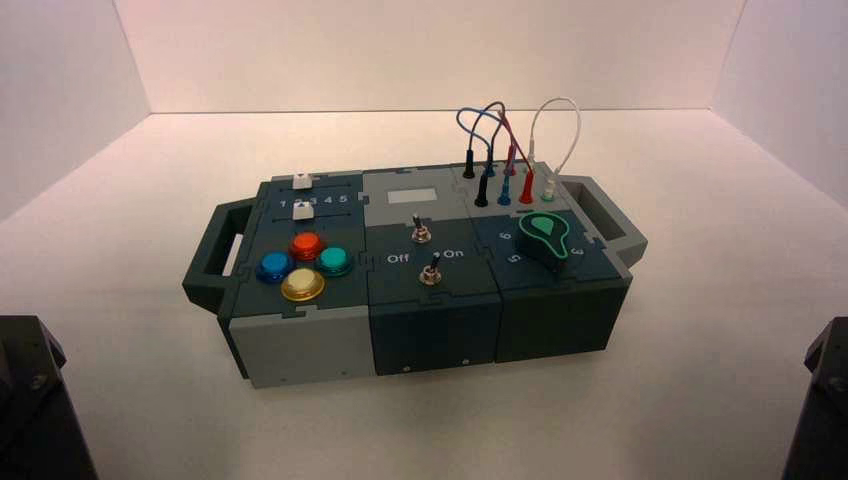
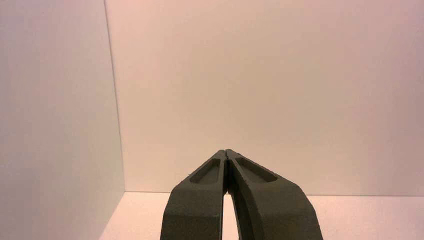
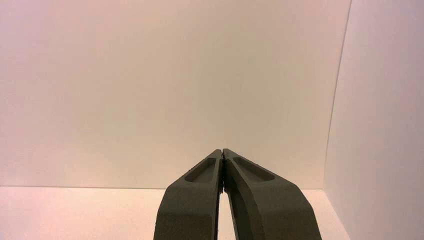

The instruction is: Pull the red wire.

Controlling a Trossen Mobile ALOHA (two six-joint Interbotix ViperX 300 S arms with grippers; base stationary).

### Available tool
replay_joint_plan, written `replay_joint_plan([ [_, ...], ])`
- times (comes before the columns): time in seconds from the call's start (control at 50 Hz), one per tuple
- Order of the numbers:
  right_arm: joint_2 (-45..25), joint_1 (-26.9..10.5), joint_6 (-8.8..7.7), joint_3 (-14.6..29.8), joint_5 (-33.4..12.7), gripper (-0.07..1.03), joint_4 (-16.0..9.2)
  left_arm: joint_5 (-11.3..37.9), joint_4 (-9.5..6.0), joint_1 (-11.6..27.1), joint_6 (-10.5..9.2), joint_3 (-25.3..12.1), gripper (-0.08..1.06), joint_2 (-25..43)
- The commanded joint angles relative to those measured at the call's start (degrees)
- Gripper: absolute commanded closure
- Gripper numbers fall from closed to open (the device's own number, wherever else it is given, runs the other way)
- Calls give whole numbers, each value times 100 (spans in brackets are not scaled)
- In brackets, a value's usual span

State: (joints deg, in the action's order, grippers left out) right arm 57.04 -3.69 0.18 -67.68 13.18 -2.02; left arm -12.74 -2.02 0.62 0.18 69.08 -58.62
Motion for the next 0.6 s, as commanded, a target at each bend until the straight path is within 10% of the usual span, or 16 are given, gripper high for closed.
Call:
replay_joint_plan([
  [0.02,-26,-9,26,141,35,99,-18,-35,9,18,9,-176,101,18],
  [0.6,-35,-70,62,158,-229,99,-149,422,9,70,26,-237,101,62],
])
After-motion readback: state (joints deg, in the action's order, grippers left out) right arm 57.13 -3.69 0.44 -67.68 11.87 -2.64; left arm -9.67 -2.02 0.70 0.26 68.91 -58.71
